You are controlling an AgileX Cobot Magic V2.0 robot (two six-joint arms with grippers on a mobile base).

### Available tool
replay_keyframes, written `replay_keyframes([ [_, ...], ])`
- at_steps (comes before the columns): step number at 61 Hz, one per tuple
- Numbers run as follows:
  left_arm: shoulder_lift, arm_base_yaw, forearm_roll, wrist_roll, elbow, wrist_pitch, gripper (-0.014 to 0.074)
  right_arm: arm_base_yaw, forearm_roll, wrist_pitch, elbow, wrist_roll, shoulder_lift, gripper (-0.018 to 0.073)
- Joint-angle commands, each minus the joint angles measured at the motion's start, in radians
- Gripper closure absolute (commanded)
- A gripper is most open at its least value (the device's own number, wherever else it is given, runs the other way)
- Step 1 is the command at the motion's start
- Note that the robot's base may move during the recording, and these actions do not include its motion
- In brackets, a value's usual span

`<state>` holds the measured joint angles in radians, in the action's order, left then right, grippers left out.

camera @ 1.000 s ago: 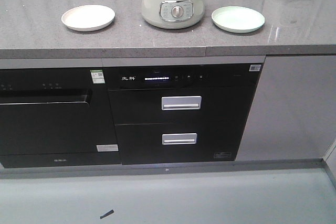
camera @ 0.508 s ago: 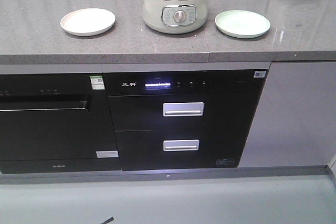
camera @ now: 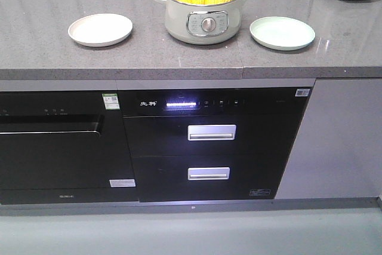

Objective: Distribute corn equally
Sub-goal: 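Align the base in front of the corn pot between the plates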

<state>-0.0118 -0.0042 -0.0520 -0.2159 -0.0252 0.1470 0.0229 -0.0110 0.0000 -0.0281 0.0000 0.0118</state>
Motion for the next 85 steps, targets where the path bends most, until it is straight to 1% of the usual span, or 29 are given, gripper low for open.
replay_keyframes([
  [1,-0.004,0.001,0.000,-0.010,0.024,-0.081,0.0603,-0.004,0.011,-0.075,-0.019,-0.005,0.005,0.0564],
  [85,-0.004,0.001,0.000,-0.010,0.024,-0.081,0.0603,-0.004,0.011,-0.075,-0.019,-0.005,0.005,0.0564],
])
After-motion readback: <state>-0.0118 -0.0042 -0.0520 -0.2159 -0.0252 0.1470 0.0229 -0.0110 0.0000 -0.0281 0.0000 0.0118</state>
